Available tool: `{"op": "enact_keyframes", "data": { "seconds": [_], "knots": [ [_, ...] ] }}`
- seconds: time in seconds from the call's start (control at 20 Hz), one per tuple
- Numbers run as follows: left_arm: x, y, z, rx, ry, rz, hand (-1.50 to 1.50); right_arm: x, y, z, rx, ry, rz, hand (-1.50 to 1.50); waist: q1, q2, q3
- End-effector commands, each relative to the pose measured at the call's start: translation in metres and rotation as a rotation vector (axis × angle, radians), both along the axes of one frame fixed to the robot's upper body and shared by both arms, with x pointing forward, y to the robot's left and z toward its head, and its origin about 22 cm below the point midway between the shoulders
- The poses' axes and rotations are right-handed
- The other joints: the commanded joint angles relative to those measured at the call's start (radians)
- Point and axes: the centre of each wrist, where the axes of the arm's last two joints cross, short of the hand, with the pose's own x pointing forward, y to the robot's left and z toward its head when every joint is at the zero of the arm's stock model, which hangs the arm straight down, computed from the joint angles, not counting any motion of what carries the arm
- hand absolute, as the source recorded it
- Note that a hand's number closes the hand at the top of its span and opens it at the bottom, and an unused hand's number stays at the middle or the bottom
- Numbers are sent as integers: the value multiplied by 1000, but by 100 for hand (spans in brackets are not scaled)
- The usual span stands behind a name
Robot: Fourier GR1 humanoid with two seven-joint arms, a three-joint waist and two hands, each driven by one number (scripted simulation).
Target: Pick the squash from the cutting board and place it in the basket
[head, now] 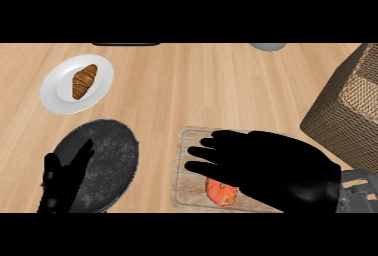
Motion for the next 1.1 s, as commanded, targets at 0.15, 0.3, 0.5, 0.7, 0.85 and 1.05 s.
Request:
{"op": "enact_keyframes", "data": {
  "seconds": [0.15, 0.3, 0.5, 0.7, 0.85, 1.05],
  "knots": [
    [-9, 8, -5, -7, 63, 10, 0, -10, -1, -46, -54, -3, 2, -150, -6, 5, -9],
    [5, -6, -13, -16, 53, 12, 0, -1, 1, -67, -48, -17, -4, -150, -8, 6, -10],
    [-13, -10, -20, 0, 59, 10, 0, 11, 10, -89, -42, 12, -12, -150, -3, 5, -10],
    [-20, 14, -31, -11, 52, 7, 0, 10, -7, -101, -36, -17, -16, -150, -8, 5, -10],
    [4, 0, -9, -15, 68, 11, 0, 1, 12, -112, -37, -22, 6, -150, -8, 5, -10],
    [-12, 3, -6, -4, 57, 20, 0, 8, 8, -136, -7, -22, -21, -150, -3, 4, -10]
  ]
}}
